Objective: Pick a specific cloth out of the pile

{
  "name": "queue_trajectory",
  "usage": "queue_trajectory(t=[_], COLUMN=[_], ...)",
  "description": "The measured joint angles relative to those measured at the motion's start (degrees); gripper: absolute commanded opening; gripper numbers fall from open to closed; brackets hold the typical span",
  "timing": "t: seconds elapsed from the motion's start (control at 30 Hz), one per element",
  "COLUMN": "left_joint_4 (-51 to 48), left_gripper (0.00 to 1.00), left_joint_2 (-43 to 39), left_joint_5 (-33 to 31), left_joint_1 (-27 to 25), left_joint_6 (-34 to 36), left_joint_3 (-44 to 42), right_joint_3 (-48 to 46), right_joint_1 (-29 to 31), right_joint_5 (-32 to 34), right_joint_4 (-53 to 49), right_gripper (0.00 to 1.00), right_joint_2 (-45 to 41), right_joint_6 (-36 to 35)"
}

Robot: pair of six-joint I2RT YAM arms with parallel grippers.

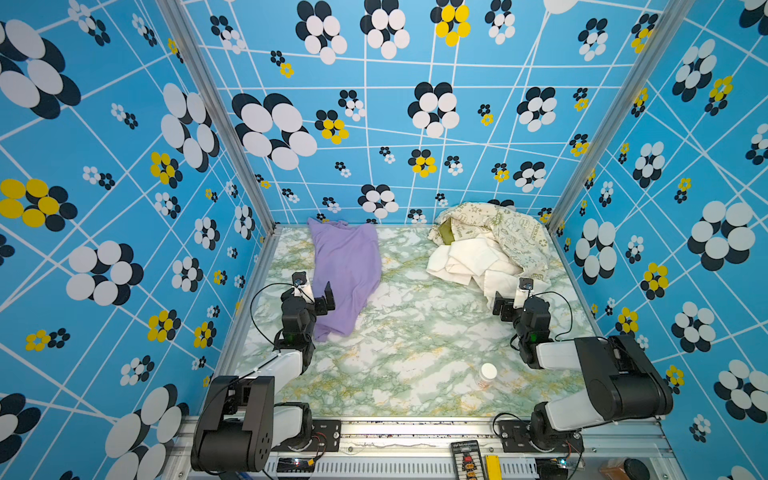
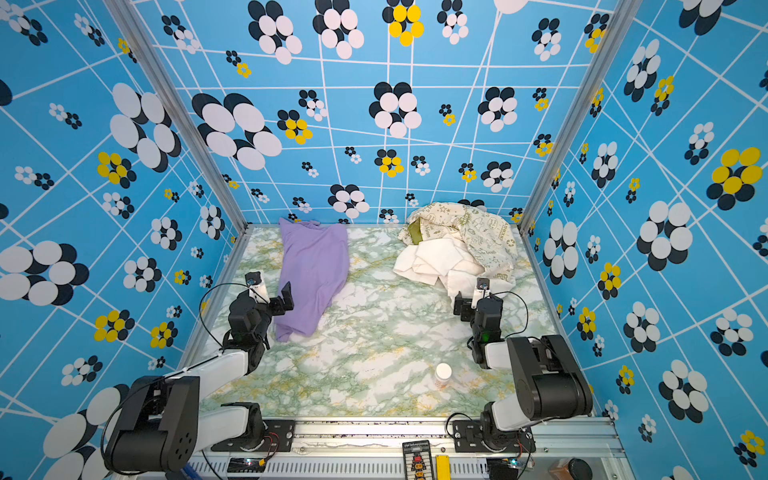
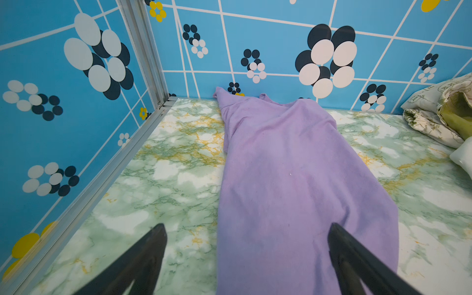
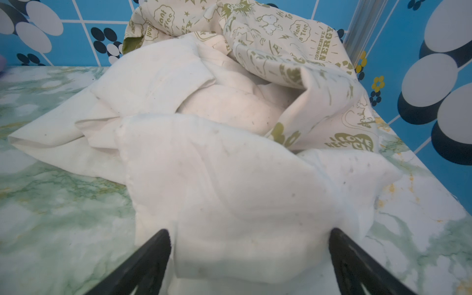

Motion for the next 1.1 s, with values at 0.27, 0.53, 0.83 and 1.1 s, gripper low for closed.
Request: queue_trajectory(t=[0.27,0.53,0.83,1.1], left_joint_4=[6.0,12.9,8.8,7.7], left_gripper=[0.99,0.99,0.99,0.99], left_joint_2=[7.1,17.1,17.1,17.1], left_joint_5=[0.1,0.5,0.5,0.4], left_joint_1=[0.0,0.0,0.0,0.0], left_joint_6=[0.0,0.2,0.5,0.5], left_joint_3=[-1.1,-1.1,3.2,3.2], right_joint_3=[1.7,3.3,3.4,3.5], right_joint_1=[0.0,0.0,-0.1,-0.2], right_joint_5=[-0.2,2.3,2.6,2.7], right_joint_4=[-0.3,-1.8,-2.1,-2.1], right_gripper=[0.99,0.99,0.99,0.99], right_joint_2=[0.5,0.5,0.5,0.5], right_joint_6=[-0.3,0.1,0.1,0.1])
